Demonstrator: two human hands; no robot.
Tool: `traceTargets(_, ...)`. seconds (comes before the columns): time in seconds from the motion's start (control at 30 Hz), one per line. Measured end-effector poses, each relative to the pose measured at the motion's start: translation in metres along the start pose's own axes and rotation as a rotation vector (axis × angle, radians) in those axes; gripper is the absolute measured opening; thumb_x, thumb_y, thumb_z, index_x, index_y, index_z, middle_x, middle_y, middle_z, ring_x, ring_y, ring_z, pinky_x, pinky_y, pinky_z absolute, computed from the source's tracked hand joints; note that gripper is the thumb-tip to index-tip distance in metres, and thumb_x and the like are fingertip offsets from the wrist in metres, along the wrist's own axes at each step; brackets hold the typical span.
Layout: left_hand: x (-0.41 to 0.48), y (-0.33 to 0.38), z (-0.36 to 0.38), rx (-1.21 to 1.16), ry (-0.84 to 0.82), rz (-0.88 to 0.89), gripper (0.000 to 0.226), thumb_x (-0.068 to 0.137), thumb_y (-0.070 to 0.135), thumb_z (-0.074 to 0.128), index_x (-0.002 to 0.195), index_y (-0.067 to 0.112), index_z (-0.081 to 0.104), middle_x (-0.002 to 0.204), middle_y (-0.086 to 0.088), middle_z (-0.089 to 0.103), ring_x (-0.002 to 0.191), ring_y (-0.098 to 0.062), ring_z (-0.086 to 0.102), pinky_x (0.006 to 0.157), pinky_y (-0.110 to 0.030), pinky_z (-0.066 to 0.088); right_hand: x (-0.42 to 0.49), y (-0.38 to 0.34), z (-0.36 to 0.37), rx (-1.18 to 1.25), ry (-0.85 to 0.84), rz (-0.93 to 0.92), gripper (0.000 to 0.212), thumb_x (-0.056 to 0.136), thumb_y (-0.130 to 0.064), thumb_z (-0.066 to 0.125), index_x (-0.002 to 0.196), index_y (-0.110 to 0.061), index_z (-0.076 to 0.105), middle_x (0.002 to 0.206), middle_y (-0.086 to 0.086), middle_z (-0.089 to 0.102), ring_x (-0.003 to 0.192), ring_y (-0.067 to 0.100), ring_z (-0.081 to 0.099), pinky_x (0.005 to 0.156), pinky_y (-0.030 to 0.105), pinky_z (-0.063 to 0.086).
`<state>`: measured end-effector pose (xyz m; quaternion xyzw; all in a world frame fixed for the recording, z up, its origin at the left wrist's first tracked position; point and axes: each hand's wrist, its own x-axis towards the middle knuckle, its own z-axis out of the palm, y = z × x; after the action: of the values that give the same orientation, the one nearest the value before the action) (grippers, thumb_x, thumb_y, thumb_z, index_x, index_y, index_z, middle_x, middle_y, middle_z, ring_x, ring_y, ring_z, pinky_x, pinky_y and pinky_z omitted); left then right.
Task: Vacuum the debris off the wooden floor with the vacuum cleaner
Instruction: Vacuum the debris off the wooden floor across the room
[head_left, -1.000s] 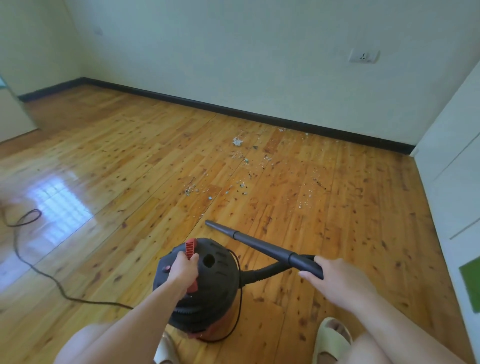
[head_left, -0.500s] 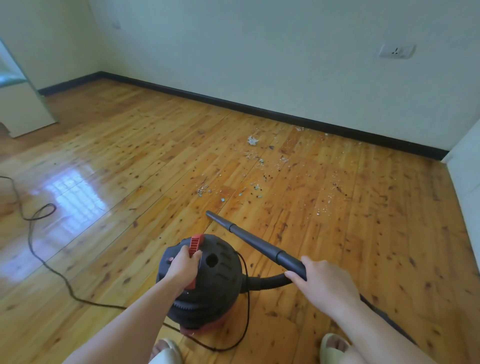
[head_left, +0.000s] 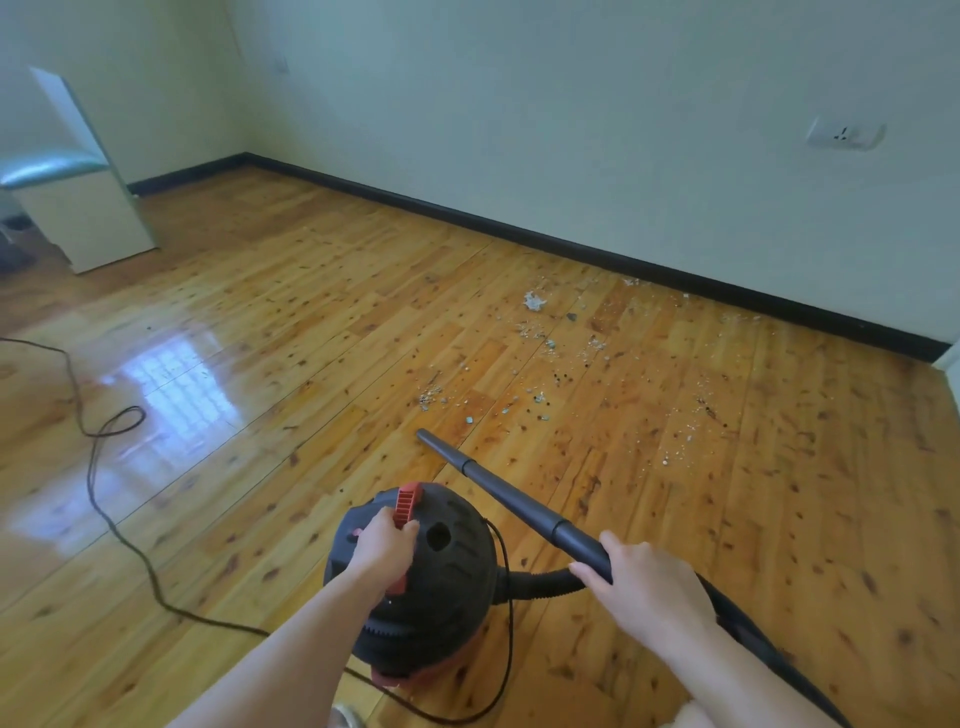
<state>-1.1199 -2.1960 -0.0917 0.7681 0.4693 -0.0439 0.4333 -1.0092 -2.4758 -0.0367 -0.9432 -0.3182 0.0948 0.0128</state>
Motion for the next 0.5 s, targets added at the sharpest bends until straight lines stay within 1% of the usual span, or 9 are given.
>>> traceTargets(0.1, -0.001, 0.004, 0.0, 0.026, -0.014, -0.008, 0.016, 0.107, 0.025, 0.047, 0.111, 0.011, 0.055, 0.084, -0.003, 0.059, 0.063, -0.01, 0.053, 0.054, -0.021, 0.041, 0.004, 0.008, -0.008, -0.01, -0.031, -0.003, 0.038, 0.101, -0.069, 0.035, 0.105, -0.032, 0.046, 0.071, -0.011, 0.055, 0.053, 0.004, 0.051, 0.046, 0.015, 0.037)
traceTargets(0.23, -0.014, 0.011, -0.006, 0.113, -0.062, 0.005, 0.013, 0.105, 0.017, 0.048, 0.118, 0.015, 0.049, 0.089, -0.001, 0.059, 0.064, -0.007, 0.055, 0.049, -0.017, 0.041, 0.017, 0.022, -0.031, -0.074, -0.033, 0.013, 0.038, 0.102, -0.069, 0.033, 0.104, -0.033, 0.045, 0.076, -0.011, 0.057, 0.061, 0.002, 0.054, 0.051, 0.016, 0.038)
traceTargets(0.3, -0.025, 0.011, -0.011, 0.172, -0.073, 0.043, 0.009, 0.104, 0.017, 0.05, 0.113, 0.018, 0.05, 0.09, 0.001, 0.06, 0.067, -0.007, 0.057, 0.051, -0.016, 0.041, 0.028, 0.026, -0.046, -0.106, 0.029, 0.019, 0.041, 0.102, -0.069, 0.032, 0.109, -0.032, 0.05, 0.081, -0.012, 0.06, 0.067, 0.002, 0.057, 0.053, 0.018, 0.038)
traceTargets(0.37, -0.035, 0.009, -0.018, 0.221, -0.064, 0.103, 0.003, 0.102, 0.019, 0.052, 0.104, 0.021, 0.054, 0.088, 0.003, 0.06, 0.07, -0.007, 0.059, 0.054, -0.017, 0.041, 0.038, 0.028, -0.06, -0.137, 0.055, 0.049, 0.046, 0.102, -0.069, 0.034, 0.116, -0.03, 0.053, 0.087, -0.011, 0.062, 0.074, 0.007, 0.06, 0.057, 0.021, 0.042)
traceTargets(0.4, -0.039, 0.008, -0.023, 0.237, -0.064, 0.133, 0.005, 0.102, 0.02, 0.053, 0.1, 0.024, 0.055, 0.088, 0.005, 0.061, 0.071, -0.006, 0.059, 0.056, -0.017, 0.042, 0.043, 0.028, -0.066, -0.148, 0.059, 0.062, 0.047, 0.101, -0.069, 0.035, 0.119, -0.029, 0.054, 0.09, -0.01, 0.062, 0.077, 0.009, 0.062, 0.06, 0.022, 0.045)
traceTargets(0.43, -0.049, 0.005, -0.027, 0.244, -0.071, 0.151, 0.005, 0.102, 0.022, 0.054, 0.1, 0.026, 0.057, 0.089, 0.005, 0.062, 0.073, -0.007, 0.061, 0.058, -0.017, 0.044, 0.042, 0.027, -0.07, -0.16, 0.047, 0.079, 0.049, 0.101, -0.069, 0.037, 0.119, -0.027, 0.055, 0.091, -0.008, 0.063, 0.079, 0.01, 0.063, 0.062, 0.024, 0.048)
traceTargets(0.47, -0.052, 0.005, -0.03, 0.234, -0.08, 0.162, 0.005, 0.101, 0.024, 0.055, 0.104, 0.026, 0.059, 0.091, 0.004, 0.064, 0.076, -0.008, 0.064, 0.061, -0.019, 0.048, 0.047, 0.024, -0.073, -0.168, 0.035, 0.097, 0.049, 0.101, -0.069, 0.038, 0.119, -0.027, 0.055, 0.091, -0.007, 0.063, 0.079, 0.011, 0.063, 0.063, 0.025, 0.048)
traceTargets(0.5, -0.058, 0.003, -0.031, 0.214, -0.087, 0.165, 0.012, 0.101, 0.025, 0.056, 0.112, 0.025, 0.06, 0.094, 0.002, 0.066, 0.079, -0.009, 0.067, 0.063, -0.021, 0.051, 0.045, 0.019, -0.076, -0.181, 0.034, 0.109, 0.049, 0.1, -0.069, 0.039, 0.118, -0.026, 0.056, 0.09, -0.006, 0.063, 0.078, 0.012, 0.062, 0.062, 0.025, 0.048)
